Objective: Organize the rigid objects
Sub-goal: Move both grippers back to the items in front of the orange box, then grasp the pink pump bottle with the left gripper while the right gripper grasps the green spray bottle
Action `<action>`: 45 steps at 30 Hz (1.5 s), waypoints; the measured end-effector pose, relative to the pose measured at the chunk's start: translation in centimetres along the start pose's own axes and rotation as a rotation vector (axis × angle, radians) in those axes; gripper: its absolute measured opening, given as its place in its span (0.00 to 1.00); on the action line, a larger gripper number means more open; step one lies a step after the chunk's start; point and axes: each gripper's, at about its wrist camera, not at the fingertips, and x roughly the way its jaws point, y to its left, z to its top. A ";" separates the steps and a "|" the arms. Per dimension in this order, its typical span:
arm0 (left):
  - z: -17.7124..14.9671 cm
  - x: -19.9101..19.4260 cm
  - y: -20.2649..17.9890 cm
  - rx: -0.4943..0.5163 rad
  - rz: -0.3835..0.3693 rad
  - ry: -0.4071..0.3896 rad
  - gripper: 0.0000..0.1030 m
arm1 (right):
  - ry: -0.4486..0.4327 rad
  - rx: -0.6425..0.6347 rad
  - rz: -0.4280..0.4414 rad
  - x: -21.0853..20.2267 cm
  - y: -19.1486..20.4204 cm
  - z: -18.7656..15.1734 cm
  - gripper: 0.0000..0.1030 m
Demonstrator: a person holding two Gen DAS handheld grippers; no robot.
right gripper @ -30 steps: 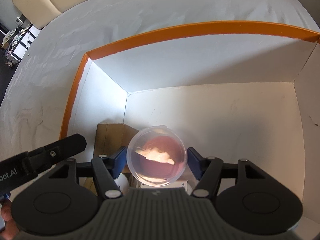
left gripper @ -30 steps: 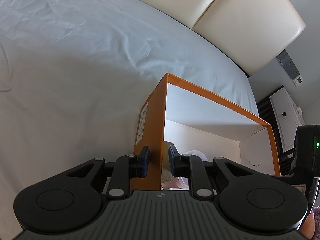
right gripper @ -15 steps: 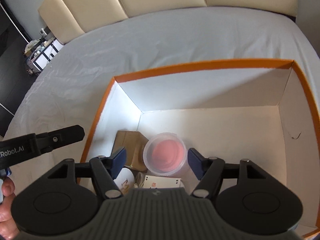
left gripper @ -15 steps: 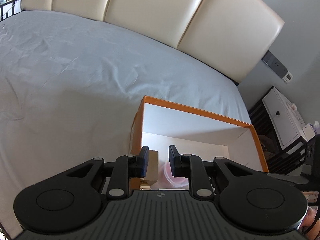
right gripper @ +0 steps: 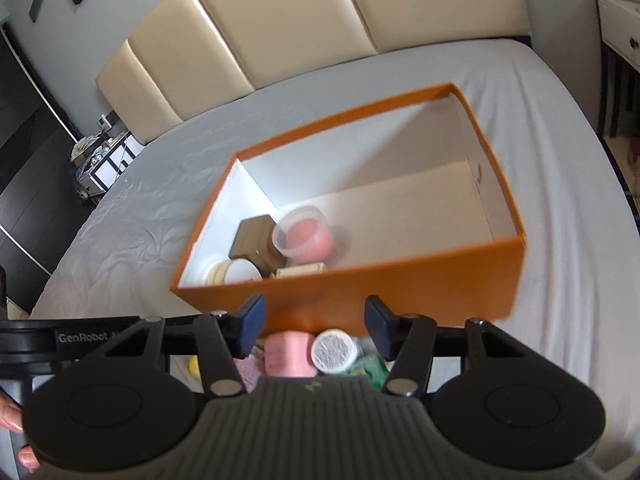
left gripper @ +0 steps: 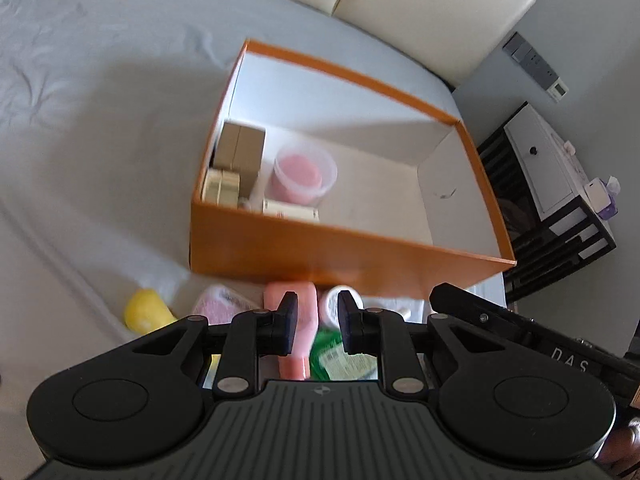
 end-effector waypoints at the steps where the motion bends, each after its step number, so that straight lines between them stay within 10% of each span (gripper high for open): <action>1: -0.4 0.8 0.1 -0.016 0.007 0.036 0.22 | 0.018 0.028 -0.007 0.2 -0.8 -0.8 0.51; 23: -3.9 8.4 2.0 -0.148 0.132 0.245 0.44 | 0.178 0.340 0.052 9.0 -7.6 -4.8 0.48; 29: -3.9 8.1 1.3 -0.091 0.127 0.230 0.27 | 0.148 0.317 0.047 9.3 -6.8 -5.0 0.44; 45: -5.9 0.8 -0.2 -0.004 0.168 0.047 0.27 | -0.033 0.087 0.073 2.1 -4.7 -7.3 0.16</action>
